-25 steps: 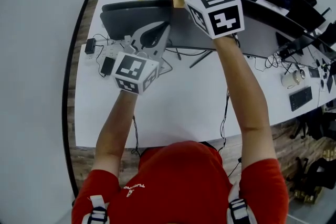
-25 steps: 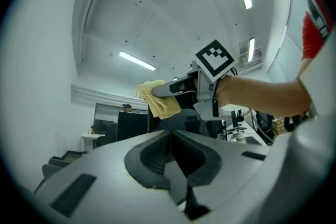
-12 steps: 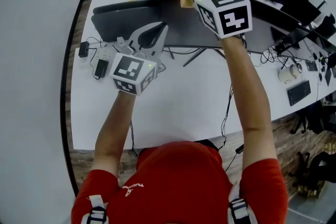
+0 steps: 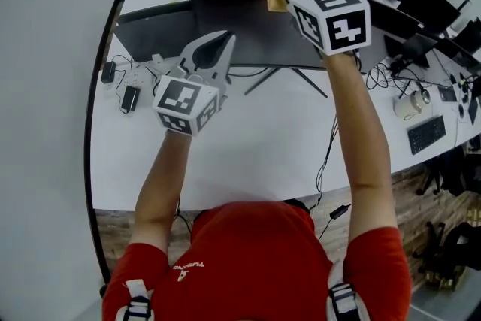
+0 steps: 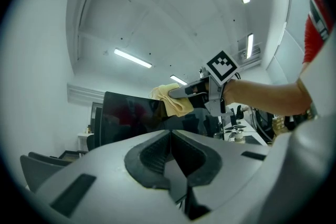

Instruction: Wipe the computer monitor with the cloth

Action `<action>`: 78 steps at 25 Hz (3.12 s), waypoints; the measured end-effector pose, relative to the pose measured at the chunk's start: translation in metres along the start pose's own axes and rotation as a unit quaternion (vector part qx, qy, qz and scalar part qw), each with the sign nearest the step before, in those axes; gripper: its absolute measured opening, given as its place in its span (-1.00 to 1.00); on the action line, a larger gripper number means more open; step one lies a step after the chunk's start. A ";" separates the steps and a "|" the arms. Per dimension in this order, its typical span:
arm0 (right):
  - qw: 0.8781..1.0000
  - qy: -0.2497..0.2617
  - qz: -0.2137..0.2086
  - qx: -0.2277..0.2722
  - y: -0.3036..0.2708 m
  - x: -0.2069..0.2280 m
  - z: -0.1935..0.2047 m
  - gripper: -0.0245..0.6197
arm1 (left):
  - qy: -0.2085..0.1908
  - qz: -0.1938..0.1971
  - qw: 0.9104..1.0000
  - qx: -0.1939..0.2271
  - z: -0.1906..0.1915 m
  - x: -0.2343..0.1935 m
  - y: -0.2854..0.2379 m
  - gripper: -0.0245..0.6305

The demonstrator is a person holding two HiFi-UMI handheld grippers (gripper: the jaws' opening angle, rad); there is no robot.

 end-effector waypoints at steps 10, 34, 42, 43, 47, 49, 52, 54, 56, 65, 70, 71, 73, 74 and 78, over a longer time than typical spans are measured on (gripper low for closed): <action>1.000 0.001 -0.010 0.010 0.029 0.066 0.050 -0.74 | 0.002 -0.013 1.000 -0.009 -0.003 0.054 -0.048 -0.89; 1.000 0.003 -0.007 0.008 0.105 0.221 0.167 -0.74 | 0.000 -0.034 0.999 -0.023 -0.014 0.166 -0.144 -0.89; 1.000 -0.019 0.006 0.015 0.128 0.269 0.204 -0.74 | -0.005 -0.022 0.999 -0.036 -0.013 0.199 -0.173 -0.89; 1.000 -0.022 0.009 0.015 0.131 0.274 0.208 -0.74 | -0.006 -0.021 0.999 -0.038 -0.012 0.202 -0.176 -0.89; 0.999 -0.030 0.021 0.016 0.141 0.295 0.223 -0.74 | -0.007 -0.016 0.999 -0.045 -0.010 0.212 -0.186 -0.89; 0.999 -0.034 0.026 0.017 0.146 0.303 0.230 -0.74 | -0.006 -0.015 0.999 -0.048 -0.009 0.216 -0.191 -0.89; 0.999 -0.039 0.034 0.017 0.153 0.314 0.238 -0.74 | -0.006 -0.012 0.999 -0.052 -0.007 0.222 -0.196 -0.89; 0.998 -0.044 0.039 0.017 0.157 0.321 0.244 -0.74 | -0.006 -0.010 0.998 -0.054 -0.005 0.225 -0.199 -0.89; 0.998 -0.050 0.045 0.016 0.161 0.328 0.250 -0.74 | -0.006 -0.008 0.998 -0.056 -0.003 0.228 -0.201 -0.89; 0.995 -0.087 0.047 0.025 0.171 0.345 0.268 -0.74 | -0.008 -0.008 0.998 -0.065 0.002 0.231 -0.205 -0.89; 0.994 -0.098 0.050 0.023 0.173 0.348 0.275 -0.74 | -0.006 -0.009 0.998 -0.067 0.004 0.229 -0.205 -0.89; 0.994 -0.100 0.048 0.023 0.172 0.347 0.277 -0.74 | -0.006 -0.009 0.998 -0.067 0.004 0.229 -0.205 -0.89; 0.993 -0.104 0.045 0.024 0.172 0.346 0.279 -0.74 | -0.006 -0.007 0.998 -0.068 0.004 0.231 -0.206 -0.89; 0.993 -0.106 0.045 0.024 0.172 0.346 0.280 -0.74 | -0.006 -0.006 0.998 -0.069 0.005 0.232 -0.206 -0.89; 0.991 -0.121 0.052 0.021 0.169 0.346 0.287 -0.74 | -0.004 -0.004 0.997 -0.073 0.009 0.233 -0.207 -0.89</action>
Point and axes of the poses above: the fingertips, and each gripper's own axes: y backward along the fingers, x to its right, z out of its underside, the point moved 5 cm from there along y, backward along the fingers, and after that the axes turned 14 degrees about -x, right-handed, at the moved point
